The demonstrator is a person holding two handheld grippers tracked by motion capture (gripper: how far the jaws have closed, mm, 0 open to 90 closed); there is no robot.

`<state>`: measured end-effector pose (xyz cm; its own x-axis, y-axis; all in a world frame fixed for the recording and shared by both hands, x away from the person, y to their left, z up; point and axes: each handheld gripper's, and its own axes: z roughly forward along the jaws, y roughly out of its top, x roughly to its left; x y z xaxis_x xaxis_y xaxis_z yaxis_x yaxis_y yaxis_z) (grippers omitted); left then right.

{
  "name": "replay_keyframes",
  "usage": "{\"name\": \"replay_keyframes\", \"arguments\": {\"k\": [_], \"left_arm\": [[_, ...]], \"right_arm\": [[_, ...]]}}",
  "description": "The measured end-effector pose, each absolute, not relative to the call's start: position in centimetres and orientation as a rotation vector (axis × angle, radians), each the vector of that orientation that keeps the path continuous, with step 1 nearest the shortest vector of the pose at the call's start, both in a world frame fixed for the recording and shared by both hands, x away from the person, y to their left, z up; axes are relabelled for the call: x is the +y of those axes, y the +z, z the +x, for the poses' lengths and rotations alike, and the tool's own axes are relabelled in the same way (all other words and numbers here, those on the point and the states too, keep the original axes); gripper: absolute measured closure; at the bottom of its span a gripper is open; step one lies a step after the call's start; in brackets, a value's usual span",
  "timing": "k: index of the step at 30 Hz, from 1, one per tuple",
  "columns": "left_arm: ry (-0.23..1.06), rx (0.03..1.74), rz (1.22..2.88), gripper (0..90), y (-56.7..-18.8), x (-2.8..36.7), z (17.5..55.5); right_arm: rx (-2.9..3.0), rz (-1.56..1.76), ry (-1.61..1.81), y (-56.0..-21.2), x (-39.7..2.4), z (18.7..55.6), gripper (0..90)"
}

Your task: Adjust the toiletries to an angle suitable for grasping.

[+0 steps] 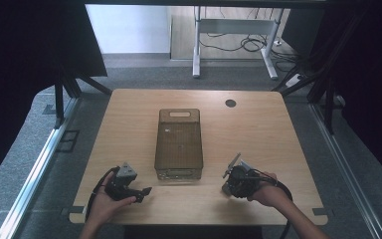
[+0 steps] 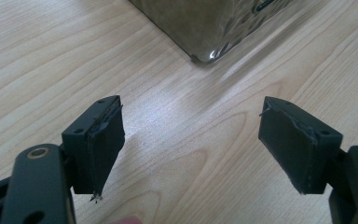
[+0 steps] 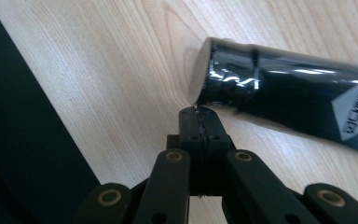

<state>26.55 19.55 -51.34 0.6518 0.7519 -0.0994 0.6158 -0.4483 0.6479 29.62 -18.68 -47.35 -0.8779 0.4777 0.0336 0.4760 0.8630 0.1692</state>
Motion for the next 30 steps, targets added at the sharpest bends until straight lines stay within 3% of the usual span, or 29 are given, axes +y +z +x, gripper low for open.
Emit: {"name": "replay_keyframes", "arguments": {"k": [30], "left_arm": [[0.279,1.103,2.185,22.7,-51.3,20.7,26.7]], "right_arm": [[2.924,0.924,0.426,-48.7,-17.3,33.9,89.1]]}}
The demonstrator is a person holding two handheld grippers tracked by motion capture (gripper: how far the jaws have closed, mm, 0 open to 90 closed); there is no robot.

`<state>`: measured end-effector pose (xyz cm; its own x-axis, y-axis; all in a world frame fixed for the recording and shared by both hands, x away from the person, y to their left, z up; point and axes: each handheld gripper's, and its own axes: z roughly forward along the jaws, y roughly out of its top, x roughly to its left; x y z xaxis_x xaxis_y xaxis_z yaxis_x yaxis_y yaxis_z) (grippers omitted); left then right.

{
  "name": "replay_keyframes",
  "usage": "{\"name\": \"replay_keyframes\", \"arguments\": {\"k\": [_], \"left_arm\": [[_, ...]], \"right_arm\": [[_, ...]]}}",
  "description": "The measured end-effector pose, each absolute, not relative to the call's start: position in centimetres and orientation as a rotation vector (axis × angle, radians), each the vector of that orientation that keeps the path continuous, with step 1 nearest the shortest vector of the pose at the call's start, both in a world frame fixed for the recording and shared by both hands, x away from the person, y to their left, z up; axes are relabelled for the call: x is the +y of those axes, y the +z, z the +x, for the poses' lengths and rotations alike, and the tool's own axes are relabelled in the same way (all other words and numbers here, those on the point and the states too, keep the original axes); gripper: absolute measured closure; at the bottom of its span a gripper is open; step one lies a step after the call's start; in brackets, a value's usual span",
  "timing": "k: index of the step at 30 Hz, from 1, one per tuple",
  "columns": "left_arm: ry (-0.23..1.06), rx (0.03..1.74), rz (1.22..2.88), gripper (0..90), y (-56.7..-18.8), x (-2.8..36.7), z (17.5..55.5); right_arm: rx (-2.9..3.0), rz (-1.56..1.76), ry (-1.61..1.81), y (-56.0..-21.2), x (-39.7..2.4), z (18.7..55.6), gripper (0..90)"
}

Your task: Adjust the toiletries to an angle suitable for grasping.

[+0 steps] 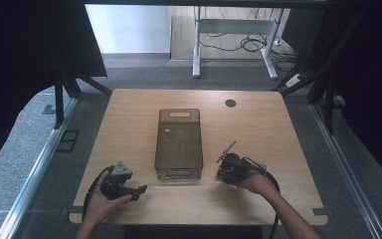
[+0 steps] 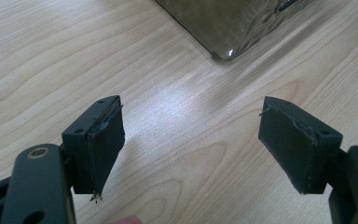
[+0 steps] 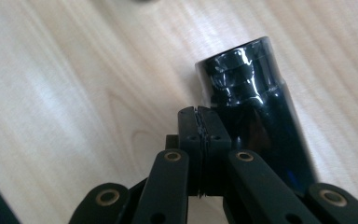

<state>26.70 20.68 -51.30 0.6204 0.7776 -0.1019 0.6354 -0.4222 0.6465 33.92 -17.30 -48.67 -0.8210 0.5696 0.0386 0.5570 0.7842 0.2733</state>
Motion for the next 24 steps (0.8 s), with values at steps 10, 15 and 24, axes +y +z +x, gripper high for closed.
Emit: {"name": "replay_keyframes", "arguments": {"k": [10,15,24], "left_arm": [[0.271,1.096,2.2,22.7,-51.6,20.4,26.7],[0.272,1.099,2.199,22.7,-51.6,20.4,26.8],[0.266,1.089,2.211,22.7,-51.7,20.2,26.8]], "right_arm": [[2.868,1.008,0.491,-48.4,-17.6,35.4,88.1],[2.858,1.019,0.505,-48.4,-17.6,35.6,87.5],[2.828,1.008,0.596,-46.8,-18.0,35.1,85.4]]}}
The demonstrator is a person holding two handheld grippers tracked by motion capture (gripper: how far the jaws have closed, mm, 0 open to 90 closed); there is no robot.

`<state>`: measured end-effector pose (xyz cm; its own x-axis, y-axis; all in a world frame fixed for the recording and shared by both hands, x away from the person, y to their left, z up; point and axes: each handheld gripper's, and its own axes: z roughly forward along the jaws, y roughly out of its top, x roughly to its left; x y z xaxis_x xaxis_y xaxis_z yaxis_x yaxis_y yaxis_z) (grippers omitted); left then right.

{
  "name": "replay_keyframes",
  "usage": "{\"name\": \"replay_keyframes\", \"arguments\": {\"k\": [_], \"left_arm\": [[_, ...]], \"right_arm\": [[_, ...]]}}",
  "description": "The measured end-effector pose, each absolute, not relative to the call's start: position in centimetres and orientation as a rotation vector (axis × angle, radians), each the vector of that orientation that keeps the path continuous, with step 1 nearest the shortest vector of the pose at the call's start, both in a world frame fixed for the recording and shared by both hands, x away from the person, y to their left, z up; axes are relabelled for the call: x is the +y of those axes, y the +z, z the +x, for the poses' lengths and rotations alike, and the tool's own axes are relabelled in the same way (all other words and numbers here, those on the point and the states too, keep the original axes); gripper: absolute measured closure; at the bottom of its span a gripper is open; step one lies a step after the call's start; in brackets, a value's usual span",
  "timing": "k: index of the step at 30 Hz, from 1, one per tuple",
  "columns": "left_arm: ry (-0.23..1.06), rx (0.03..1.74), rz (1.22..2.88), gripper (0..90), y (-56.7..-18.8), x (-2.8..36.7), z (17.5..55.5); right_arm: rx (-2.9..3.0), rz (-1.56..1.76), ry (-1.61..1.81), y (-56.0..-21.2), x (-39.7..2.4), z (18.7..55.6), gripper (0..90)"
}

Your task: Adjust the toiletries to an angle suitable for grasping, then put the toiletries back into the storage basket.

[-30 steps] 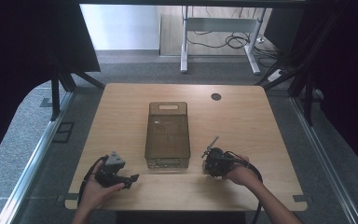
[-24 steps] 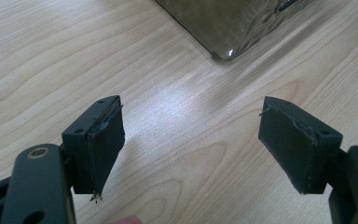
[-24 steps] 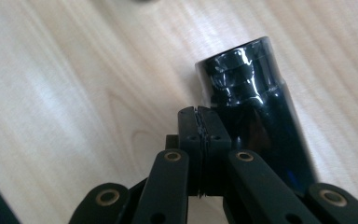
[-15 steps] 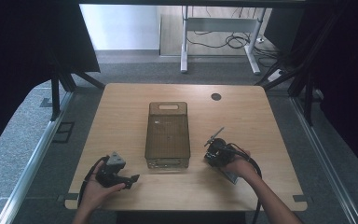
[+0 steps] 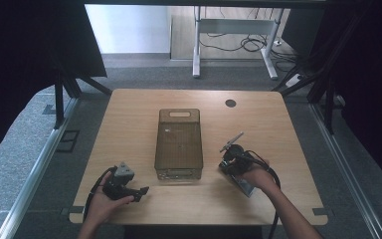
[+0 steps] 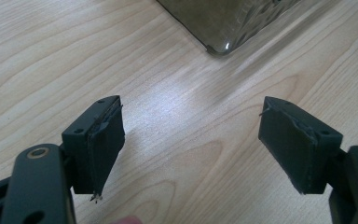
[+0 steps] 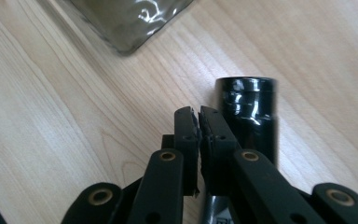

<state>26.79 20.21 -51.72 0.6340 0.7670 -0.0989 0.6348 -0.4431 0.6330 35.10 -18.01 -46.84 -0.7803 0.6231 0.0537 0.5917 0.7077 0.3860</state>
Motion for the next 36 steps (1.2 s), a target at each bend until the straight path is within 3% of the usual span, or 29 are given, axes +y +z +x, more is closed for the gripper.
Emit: {"name": "replay_keyframes", "arguments": {"k": [3,14,36], "left_arm": [[0.266,1.088,2.214,22.7,-51.7,20.1,26.7],[0.262,1.082,2.22,22.7,-51.8,19.9,26.7],[0.252,1.068,2.229,22.4,-51.8,19.6,26.7]], "right_arm": [[2.808,1.037,0.637,-46.0,-18.6,34.8,81.9],[2.723,1.112,0.643,-44.3,-20.8,34.2,49.8],[2.737,1.217,0.524,-45.2,-21.0,34.7,39.1]]}}
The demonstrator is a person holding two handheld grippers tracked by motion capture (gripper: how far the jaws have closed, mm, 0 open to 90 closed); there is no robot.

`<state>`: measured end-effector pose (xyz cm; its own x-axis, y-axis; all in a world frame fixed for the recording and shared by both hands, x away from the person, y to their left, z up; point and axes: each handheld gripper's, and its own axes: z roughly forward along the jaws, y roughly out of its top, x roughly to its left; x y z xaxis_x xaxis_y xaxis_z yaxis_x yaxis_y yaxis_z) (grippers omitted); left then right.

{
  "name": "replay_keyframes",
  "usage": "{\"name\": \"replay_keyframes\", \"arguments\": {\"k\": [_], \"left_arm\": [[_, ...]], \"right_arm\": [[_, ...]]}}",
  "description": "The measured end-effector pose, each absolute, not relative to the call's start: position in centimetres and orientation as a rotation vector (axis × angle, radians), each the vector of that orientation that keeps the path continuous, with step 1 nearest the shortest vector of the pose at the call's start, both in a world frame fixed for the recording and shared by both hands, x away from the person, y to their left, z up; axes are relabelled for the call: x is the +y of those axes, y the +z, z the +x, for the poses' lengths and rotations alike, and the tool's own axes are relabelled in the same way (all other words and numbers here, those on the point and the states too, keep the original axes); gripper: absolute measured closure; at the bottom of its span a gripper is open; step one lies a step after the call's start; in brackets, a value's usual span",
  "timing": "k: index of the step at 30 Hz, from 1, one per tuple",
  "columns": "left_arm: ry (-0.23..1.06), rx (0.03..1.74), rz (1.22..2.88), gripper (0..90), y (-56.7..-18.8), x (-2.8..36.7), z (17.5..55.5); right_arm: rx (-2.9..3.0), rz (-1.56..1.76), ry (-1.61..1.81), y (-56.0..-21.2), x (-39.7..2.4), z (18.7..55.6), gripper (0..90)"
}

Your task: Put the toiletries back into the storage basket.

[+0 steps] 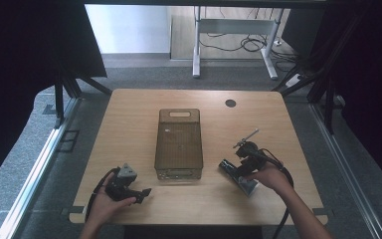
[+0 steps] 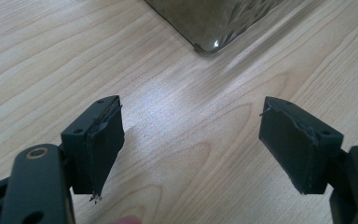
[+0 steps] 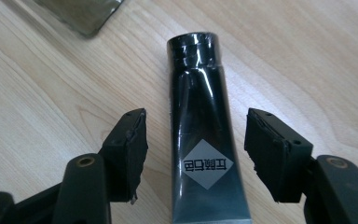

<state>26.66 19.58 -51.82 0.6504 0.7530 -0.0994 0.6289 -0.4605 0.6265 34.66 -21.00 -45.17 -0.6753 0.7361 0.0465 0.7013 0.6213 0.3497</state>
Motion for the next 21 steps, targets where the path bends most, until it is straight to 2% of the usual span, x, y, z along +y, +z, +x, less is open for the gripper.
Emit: {"name": "replay_keyframes", "arguments": {"k": [21], "left_arm": [[0.246,1.069,2.238,22.3,-52.1,19.3,26.7]], "right_arm": [[2.765,1.202,0.402,-47.7,-19.8,34.9,33.9]]}}
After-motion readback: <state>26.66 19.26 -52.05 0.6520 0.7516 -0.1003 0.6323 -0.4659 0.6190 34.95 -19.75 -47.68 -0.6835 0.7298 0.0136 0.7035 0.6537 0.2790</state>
